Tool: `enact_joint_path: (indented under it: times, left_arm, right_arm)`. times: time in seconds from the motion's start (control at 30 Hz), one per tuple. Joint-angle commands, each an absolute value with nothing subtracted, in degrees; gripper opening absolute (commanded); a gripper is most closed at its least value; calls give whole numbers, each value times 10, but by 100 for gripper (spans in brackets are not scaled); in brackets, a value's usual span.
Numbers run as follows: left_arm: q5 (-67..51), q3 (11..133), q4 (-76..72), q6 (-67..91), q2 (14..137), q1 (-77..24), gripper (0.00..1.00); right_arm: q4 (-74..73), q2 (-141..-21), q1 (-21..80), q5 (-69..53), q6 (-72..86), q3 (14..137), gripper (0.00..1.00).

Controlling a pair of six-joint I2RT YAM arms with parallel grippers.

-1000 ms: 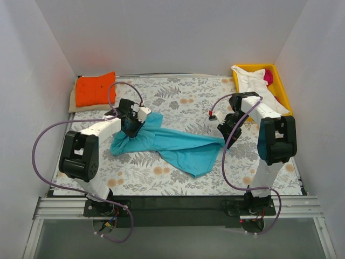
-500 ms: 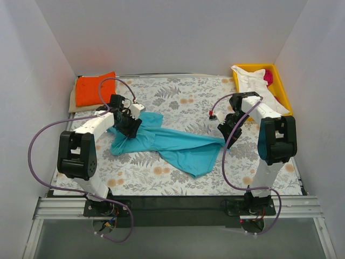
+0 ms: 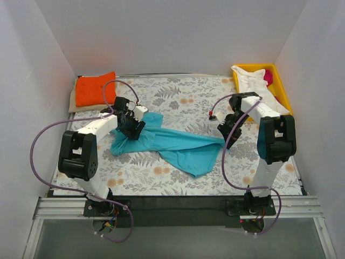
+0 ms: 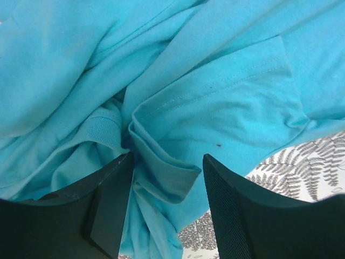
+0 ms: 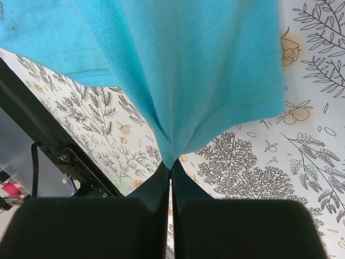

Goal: Fold and stack the t-shirts
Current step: Flatten the tshirt out

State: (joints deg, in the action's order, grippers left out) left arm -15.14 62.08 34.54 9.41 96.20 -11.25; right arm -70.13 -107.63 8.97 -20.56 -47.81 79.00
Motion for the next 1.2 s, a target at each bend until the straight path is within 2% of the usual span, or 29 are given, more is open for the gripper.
enact_joint_path:
  times: [0.0, 0.33, 0.5, 0.7, 0.83, 0.87, 0.97, 1.17]
  left_arm:
    - [-106, 615, 302, 105, 924, -116, 51]
    - [-41, 593, 273, 96, 880, -141, 50]
    - [-47, 597, 287, 93, 893, -142, 43]
    - [-40, 602, 300, 96, 916, -143, 39]
    - [-33, 607, 300, 105, 919, -142, 29]
    - [-33, 613, 300, 106, 916, -142, 17]
    - [-39, 641, 295, 118, 893, -134, 0]
    - [-131, 773, 342, 151, 886, -57, 0]
  right_arm:
    - [-710, -1082, 86, -208, -493, 806, 1]
    - [-711, -1082, 86, -209, -493, 806, 1]
    - [-711, -1082, 85, -208, -493, 807, 1]
    - [-710, -1079, 85, -207, -493, 804, 1]
    - [-711, -1078, 85, -206, -494, 804, 1]
    - [-710, -1078, 84, -205, -494, 805, 1]
    - [-711, -1075, 81, -200, -493, 815, 1]
    - [-712, -1071, 67, -178, -487, 891, 1]
